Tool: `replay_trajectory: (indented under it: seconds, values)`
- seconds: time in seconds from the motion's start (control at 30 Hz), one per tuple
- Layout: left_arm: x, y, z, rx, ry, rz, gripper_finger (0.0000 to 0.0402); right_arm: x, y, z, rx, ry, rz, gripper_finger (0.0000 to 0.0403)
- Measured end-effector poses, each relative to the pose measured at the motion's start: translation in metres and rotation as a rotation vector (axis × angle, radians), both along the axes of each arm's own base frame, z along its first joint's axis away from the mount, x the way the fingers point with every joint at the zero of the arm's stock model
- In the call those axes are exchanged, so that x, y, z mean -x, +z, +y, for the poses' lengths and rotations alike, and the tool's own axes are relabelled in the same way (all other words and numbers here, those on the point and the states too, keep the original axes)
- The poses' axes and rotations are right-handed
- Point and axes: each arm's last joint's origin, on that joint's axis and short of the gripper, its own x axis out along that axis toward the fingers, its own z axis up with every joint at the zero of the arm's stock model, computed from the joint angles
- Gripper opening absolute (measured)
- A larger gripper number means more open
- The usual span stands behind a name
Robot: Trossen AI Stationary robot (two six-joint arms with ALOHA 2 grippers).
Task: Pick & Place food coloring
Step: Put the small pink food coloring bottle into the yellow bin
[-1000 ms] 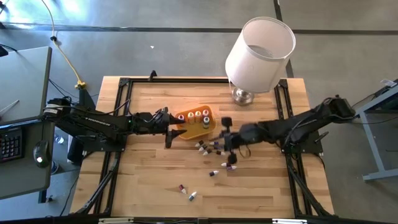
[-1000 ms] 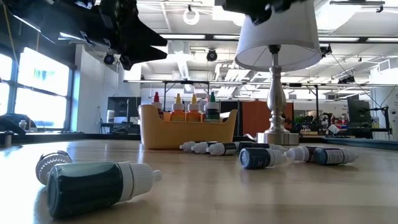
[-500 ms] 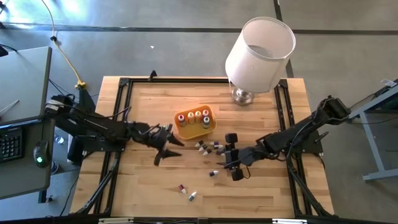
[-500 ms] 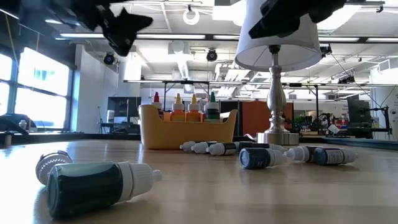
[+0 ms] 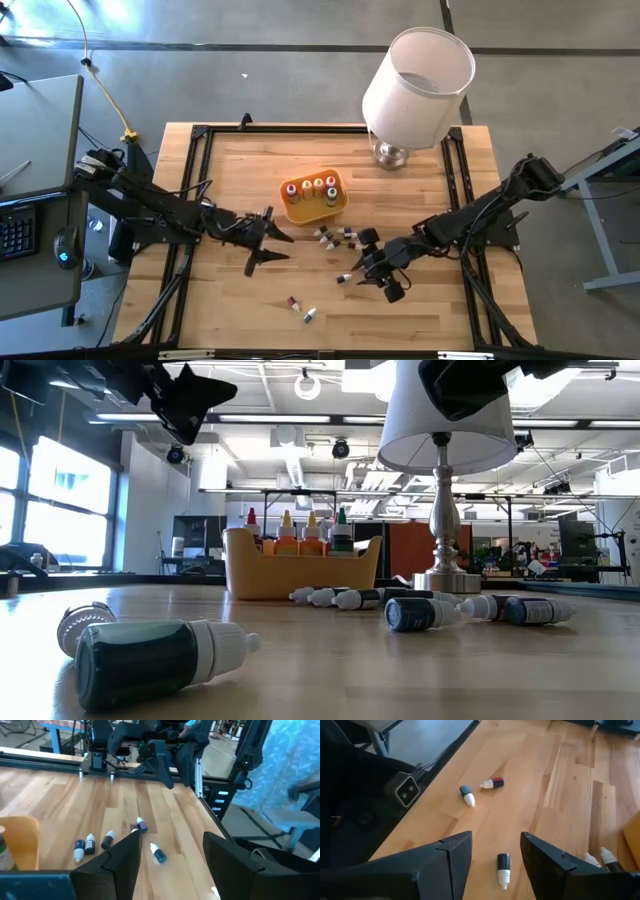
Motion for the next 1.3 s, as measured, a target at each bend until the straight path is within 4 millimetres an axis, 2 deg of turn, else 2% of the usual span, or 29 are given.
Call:
replay_trajectory:
  seconds: [1.3]
  values:
    - [0.0002, -0.0019, 0.0003, -0.033, 0.0, 0.013, 0.0209, -0.0001, 0.0002, -0.0002, 0.0, 0.0, 0.0, 0.0161]
